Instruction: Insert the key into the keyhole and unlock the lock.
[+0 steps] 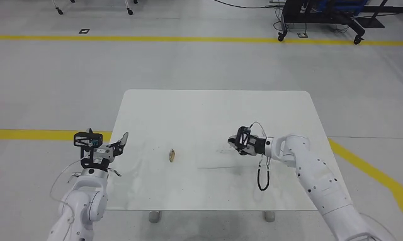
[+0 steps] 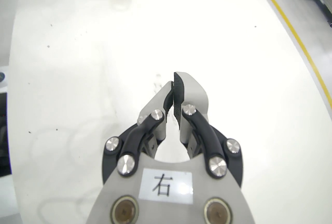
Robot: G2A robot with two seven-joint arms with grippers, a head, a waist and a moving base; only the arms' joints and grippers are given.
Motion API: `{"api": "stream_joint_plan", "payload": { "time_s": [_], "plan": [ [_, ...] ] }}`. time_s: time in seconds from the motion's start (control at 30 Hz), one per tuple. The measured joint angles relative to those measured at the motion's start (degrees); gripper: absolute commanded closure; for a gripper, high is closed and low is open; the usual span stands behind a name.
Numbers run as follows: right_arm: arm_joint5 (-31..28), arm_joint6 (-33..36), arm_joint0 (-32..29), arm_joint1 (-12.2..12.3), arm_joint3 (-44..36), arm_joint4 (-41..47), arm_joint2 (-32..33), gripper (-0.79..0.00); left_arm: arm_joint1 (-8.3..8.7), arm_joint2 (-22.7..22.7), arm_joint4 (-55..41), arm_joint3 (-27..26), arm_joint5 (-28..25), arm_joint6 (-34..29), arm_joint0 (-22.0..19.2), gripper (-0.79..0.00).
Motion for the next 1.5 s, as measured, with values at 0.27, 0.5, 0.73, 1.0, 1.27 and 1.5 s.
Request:
{"api": "stream_joint_plan", "payload": {
  "time_s": [0.27,0.5,0.73,1.0,1.27,1.5],
  "plan": [
    [-5.0,-10.6,-1.2,0.1,6.3,19.4,2.7,0.000,0.00,0.0,0.0,0.0,0.0,0.0,0.0,-0.785],
    [-4.9,-10.5,-1.1,0.1,6.9,22.1,2.3,0.000,0.00,0.0,0.0,0.0,0.0,0.0,0.0,-0.785],
    [-4.9,-10.5,-1.1,0.1,6.9,22.2,2.3,0.000,-0.02,0.0,0.0,0.0,0.0,0.0,0.0,-0.785],
    [-4.9,-8.9,-0.7,-0.7,7.0,43.3,-6.4,0.000,-1.32,1.8,-30.6,0.3,-10.8,-4.7,-0.8,-0.785],
    [-4.9,1.4,1.6,1.1,4.6,65.2,-9.9,0.000,-1.85,9.6,-54.9,4.1,-20.5,-21.6,-9.4,-0.785],
    [-4.9,1.7,1.6,1.2,4.6,66.0,-9.7,0.000,-1.84,9.6,-55.6,4.2,-20.4,-22.1,-9.5,-0.785]
  ]
}}
